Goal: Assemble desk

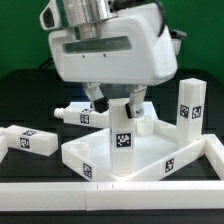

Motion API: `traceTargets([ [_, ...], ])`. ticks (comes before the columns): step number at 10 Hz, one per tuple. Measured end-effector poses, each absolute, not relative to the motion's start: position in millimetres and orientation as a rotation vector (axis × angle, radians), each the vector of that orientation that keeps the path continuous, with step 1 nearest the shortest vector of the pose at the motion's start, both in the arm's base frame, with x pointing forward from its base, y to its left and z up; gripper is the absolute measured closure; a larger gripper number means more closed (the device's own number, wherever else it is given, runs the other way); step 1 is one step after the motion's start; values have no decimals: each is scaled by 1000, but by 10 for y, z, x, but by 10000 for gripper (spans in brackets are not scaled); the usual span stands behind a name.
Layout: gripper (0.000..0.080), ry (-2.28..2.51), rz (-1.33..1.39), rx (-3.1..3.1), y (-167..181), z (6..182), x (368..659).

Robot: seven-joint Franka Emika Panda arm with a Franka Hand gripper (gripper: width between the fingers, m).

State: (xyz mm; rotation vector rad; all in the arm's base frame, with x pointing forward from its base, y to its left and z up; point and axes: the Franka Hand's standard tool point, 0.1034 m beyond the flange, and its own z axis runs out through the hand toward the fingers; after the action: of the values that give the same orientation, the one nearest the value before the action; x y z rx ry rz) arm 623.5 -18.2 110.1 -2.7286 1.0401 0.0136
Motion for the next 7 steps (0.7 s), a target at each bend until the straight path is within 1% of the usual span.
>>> traceTargets([
  [1,159,941,1,-2766,-189,1096,6237],
  [3,152,787,-17,-2816,-196,1093,6236],
  [5,151,232,-80,-2993,-187,1130,6273],
  [6,151,137,-84,-3006,-160,1120,6272],
  [7,151,165,-82,-3002,-171,1117,6271],
])
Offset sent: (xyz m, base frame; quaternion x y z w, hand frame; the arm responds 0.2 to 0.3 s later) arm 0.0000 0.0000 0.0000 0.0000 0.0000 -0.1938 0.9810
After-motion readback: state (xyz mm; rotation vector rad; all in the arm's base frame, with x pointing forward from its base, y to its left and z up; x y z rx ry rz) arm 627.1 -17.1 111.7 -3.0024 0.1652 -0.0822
